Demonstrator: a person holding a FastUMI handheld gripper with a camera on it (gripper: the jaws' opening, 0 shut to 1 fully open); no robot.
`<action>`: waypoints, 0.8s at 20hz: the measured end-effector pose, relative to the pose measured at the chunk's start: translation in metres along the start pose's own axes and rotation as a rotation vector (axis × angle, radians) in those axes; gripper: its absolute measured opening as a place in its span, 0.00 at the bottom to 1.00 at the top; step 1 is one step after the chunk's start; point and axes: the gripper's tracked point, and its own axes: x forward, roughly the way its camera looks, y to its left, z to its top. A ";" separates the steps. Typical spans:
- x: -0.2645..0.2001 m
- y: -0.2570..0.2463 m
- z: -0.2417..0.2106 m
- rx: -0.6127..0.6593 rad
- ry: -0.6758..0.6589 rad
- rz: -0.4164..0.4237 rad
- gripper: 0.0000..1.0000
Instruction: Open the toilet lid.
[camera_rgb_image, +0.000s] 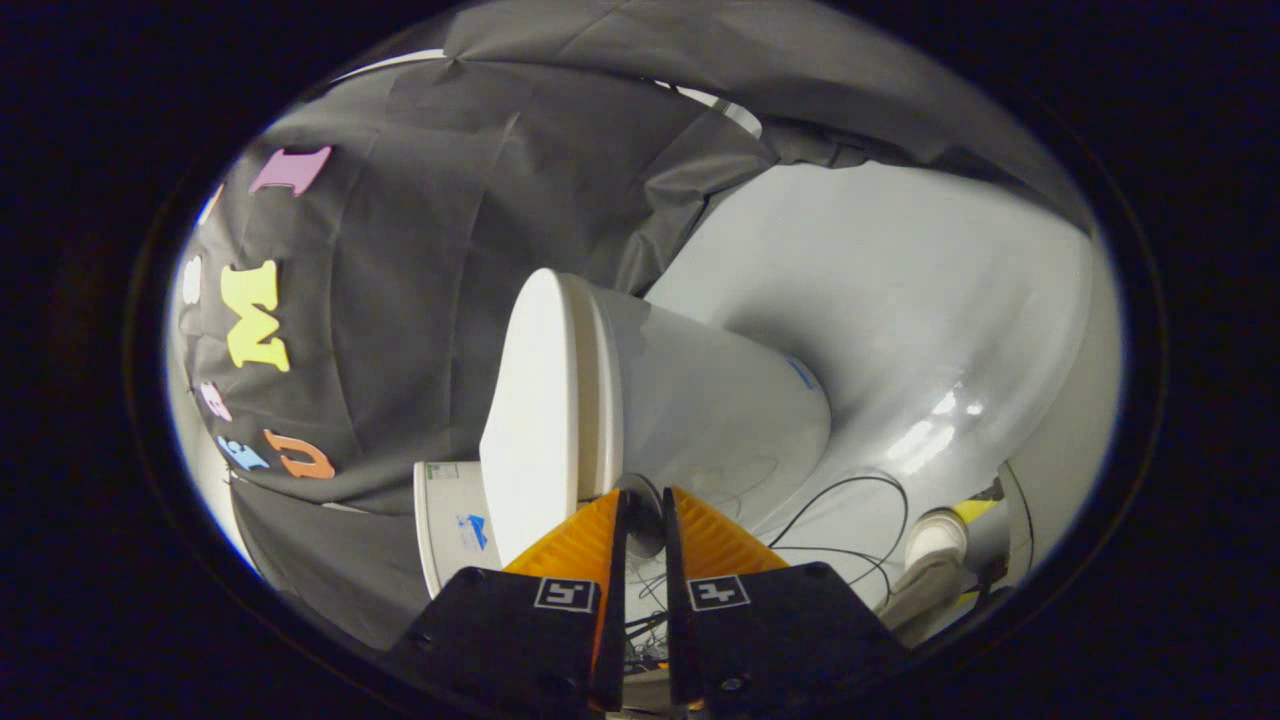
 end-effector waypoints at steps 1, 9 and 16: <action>-0.001 0.002 0.000 0.008 -0.002 0.007 0.19; -0.004 0.011 -0.002 -0.043 -0.021 -0.089 0.11; -0.014 0.028 -0.004 -0.052 -0.064 -0.113 0.06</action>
